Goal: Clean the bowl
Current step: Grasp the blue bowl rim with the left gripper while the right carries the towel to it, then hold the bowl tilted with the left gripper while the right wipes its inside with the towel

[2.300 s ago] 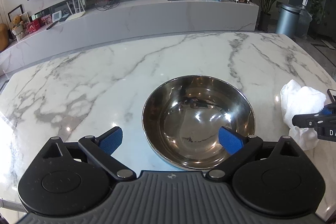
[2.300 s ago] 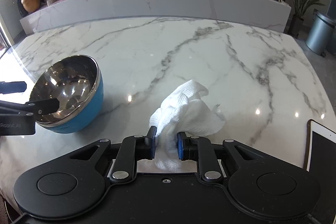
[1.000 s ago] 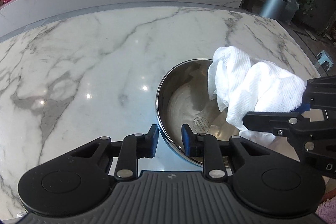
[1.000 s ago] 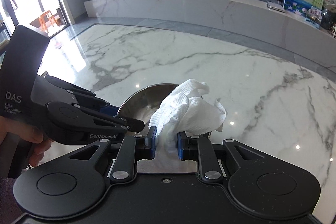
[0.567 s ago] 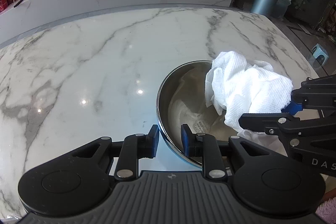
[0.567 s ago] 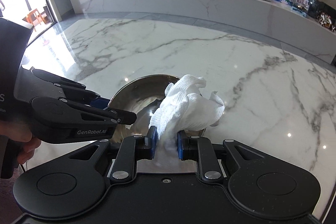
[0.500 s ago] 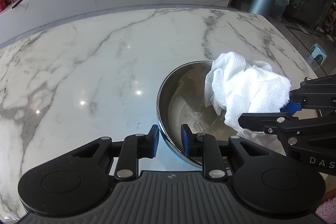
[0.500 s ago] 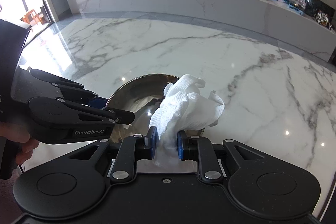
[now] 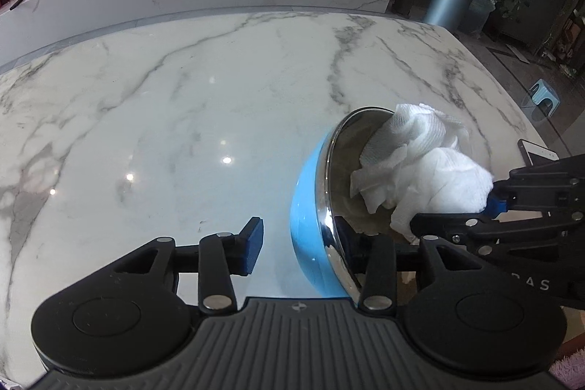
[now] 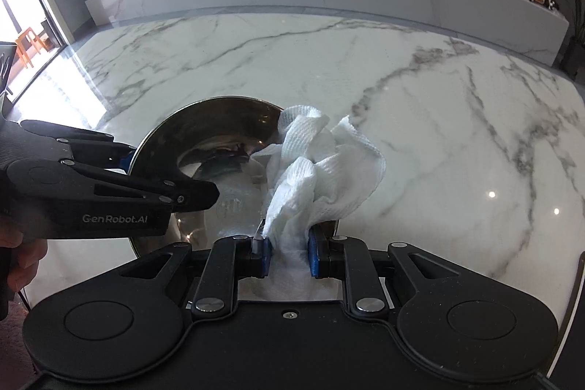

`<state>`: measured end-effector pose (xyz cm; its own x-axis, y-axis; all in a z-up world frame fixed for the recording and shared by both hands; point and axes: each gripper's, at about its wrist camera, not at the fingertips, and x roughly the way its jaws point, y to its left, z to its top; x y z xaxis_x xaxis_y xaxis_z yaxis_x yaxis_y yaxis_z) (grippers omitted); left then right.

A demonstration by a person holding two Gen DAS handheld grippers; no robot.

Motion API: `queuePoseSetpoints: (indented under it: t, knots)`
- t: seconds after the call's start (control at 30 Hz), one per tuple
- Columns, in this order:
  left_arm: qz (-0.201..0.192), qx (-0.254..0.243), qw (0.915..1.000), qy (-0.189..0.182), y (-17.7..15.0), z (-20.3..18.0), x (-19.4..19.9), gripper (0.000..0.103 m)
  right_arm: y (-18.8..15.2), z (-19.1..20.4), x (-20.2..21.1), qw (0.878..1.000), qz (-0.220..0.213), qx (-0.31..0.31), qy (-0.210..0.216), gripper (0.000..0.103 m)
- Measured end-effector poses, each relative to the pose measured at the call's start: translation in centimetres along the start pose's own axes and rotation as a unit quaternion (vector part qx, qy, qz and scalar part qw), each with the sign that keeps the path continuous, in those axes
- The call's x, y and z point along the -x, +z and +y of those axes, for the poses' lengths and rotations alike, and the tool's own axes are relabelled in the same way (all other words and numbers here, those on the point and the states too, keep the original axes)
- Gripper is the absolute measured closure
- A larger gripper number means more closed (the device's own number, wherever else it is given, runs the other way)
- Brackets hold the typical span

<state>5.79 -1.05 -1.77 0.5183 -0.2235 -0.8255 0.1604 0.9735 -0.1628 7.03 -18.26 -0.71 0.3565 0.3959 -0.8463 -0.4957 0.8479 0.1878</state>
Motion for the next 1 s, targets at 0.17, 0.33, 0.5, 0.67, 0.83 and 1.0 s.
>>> queuePoseSetpoints:
  t: [0.17,0.33,0.5,0.67,0.83,1.0]
  knots:
    - [-0.011,-0.023,0.9994,-0.024,0.2,-1.7,0.0,0.072,-0.6,-0.3,-0.6,1.000,0.012,-0.004,-0.001,0.086]
    - [-0.021,-0.057,0.9981,0.006,0.4,-3.2,-0.3,0.080,-0.9,-0.3,-0.6,1.000,0.014,-0.001,-0.001,0.086]
    - [-0.020,-0.055,0.9983,0.004,0.5,-3.3,-0.4,0.080,-0.9,-0.4,0.0,1.000,0.010,0.002,-0.004,0.078]
    - [-0.021,-0.060,0.9980,0.011,0.6,-3.6,-0.5,0.080,-0.8,-0.5,1.9,1.000,-0.004,0.009,-0.002,0.068]
    - [-0.021,-0.063,0.9977,0.014,0.5,-3.7,-0.4,0.080,-0.6,-0.7,3.4,1.000,-0.028,0.013,-0.007,0.063]
    - [-0.022,-0.063,0.9977,0.014,0.5,-3.5,-0.3,0.080,-0.4,-1.2,3.7,0.998,-0.053,0.009,-0.016,0.067]
